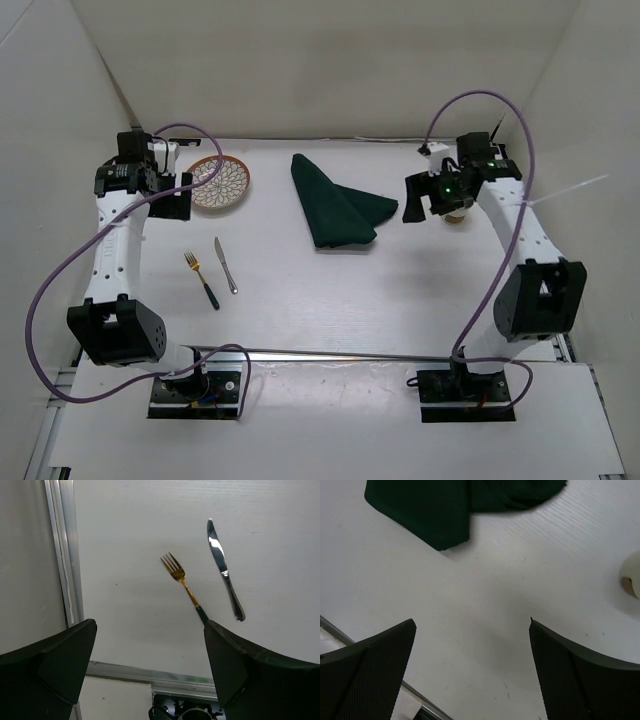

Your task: Set the dinner table for one person

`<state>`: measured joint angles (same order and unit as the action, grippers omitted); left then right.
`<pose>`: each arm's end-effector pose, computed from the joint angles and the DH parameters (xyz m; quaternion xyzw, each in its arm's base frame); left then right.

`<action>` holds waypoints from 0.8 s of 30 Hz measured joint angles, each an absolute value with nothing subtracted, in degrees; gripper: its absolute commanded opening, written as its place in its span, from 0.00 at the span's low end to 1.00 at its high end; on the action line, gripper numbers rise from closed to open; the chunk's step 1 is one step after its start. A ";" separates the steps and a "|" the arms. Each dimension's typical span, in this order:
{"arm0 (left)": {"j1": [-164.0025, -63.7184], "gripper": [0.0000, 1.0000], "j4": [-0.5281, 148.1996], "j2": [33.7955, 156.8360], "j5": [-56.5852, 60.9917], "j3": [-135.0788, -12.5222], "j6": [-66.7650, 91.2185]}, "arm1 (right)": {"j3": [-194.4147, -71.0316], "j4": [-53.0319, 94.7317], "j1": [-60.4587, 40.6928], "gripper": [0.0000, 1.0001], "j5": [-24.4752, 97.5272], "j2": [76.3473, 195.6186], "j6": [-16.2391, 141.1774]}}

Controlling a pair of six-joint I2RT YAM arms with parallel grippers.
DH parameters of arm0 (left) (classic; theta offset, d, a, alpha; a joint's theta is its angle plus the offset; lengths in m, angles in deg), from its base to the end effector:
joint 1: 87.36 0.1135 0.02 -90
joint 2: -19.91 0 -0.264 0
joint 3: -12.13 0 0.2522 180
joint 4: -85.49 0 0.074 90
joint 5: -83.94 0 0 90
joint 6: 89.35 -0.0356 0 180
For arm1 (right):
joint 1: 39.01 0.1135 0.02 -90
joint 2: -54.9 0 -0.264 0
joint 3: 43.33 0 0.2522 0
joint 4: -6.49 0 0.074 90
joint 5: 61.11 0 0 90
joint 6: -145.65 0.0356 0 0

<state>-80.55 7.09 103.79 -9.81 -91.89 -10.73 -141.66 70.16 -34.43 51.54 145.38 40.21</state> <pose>0.2840 0.0363 0.3697 0.0294 0.9610 0.0743 0.2649 0.3299 0.0402 0.3235 -0.2197 0.9129 0.1596 0.3046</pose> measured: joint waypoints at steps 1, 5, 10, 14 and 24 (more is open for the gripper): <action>-80.44 1.00 6.41 103.76 -10.24 -91.91 -10.97 | -142.12 69.33 -33.23 0.97 52.04 147.21 40.30; -80.40 1.00 4.16 103.70 -12.58 -91.91 -11.60 | -145.73 66.17 -30.67 0.95 54.32 156.81 40.58; -80.44 1.00 1.87 103.33 -15.60 -91.91 -11.98 | -151.17 63.52 -28.27 0.92 56.20 168.70 41.41; -80.75 1.00 0.42 102.63 -17.35 -91.93 -11.73 | -154.54 62.82 -27.20 0.80 57.92 173.99 42.16; -80.84 1.00 -1.67 100.79 -21.63 -91.93 -10.88 | -158.58 61.66 -26.15 0.70 60.59 178.54 44.28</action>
